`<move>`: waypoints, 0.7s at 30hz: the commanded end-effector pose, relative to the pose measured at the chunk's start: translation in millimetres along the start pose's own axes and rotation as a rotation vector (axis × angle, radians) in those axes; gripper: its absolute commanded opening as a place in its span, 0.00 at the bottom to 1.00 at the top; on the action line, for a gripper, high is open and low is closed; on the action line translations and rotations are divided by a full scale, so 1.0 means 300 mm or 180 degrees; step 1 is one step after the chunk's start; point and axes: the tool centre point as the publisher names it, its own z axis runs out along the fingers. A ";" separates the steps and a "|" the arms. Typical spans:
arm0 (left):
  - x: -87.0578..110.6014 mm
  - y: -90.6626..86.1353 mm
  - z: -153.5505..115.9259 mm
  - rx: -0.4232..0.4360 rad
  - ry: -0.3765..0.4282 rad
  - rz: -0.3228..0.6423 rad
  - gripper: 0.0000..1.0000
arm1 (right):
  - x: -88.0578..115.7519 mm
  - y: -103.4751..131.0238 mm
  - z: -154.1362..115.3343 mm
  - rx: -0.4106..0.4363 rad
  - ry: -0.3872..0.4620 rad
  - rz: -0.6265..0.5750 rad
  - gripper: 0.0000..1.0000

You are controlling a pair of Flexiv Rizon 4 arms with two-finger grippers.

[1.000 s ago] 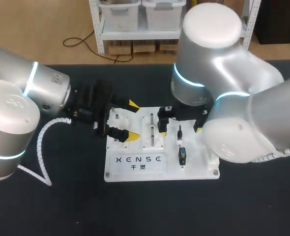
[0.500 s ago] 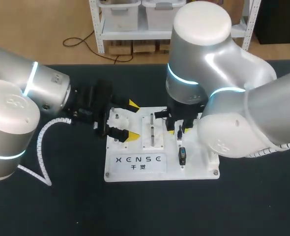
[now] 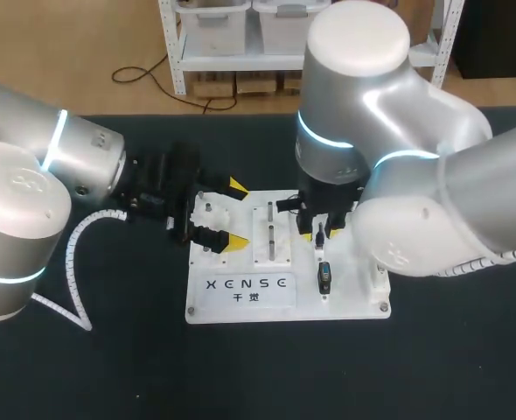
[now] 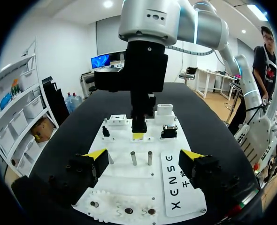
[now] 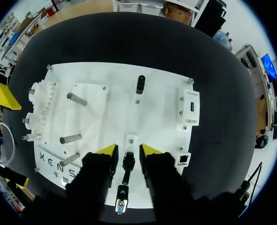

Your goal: Insert the Ethernet cable into its matching sockets.

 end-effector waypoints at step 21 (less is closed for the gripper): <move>0.004 0.002 0.001 0.0001 -0.0008 0.0004 1.00 | -0.013 -0.004 -0.064 -0.0111 0.0022 -0.0087 0.00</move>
